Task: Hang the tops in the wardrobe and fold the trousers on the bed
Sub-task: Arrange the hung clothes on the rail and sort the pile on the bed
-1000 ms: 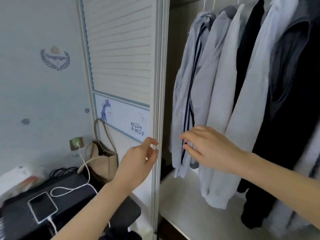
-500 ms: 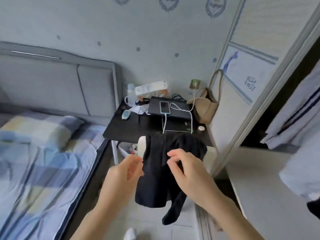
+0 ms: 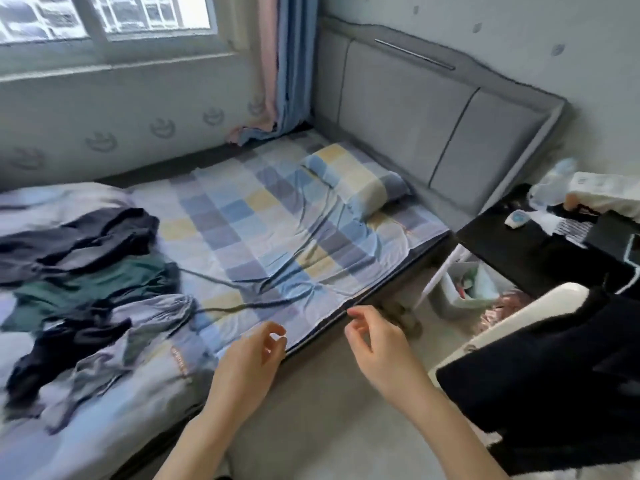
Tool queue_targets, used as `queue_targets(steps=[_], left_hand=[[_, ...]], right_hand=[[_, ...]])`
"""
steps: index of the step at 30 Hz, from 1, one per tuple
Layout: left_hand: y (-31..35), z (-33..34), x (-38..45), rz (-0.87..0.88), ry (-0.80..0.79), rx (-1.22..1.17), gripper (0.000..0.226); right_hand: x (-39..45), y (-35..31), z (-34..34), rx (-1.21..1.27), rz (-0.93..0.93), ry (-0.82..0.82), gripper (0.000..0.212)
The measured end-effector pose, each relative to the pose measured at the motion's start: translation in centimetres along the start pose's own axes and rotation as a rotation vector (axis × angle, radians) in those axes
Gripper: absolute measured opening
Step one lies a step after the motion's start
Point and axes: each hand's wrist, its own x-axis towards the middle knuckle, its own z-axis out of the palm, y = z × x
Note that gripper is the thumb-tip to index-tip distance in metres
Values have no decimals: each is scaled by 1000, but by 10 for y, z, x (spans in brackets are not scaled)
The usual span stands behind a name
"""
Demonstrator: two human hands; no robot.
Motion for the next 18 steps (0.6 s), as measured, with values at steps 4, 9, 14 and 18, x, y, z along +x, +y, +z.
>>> queue_targets(steps=[4,9,14,18], left_hand=[[-93,-61,-1,-178,14,13,12],[-213,-144,10,-406,63,-95,10],[-300,-201,44,-573,77,-180,9],[-354,-219,84,-666,95,-231,11]], right_hand=[[48,-47,93,-11,-25,-188,20],[99,-109,220,-30,-40,-389,22],[152,-156,311,-73,-59,-508,21],[202,-174,370,-112,-53,-576,18]])
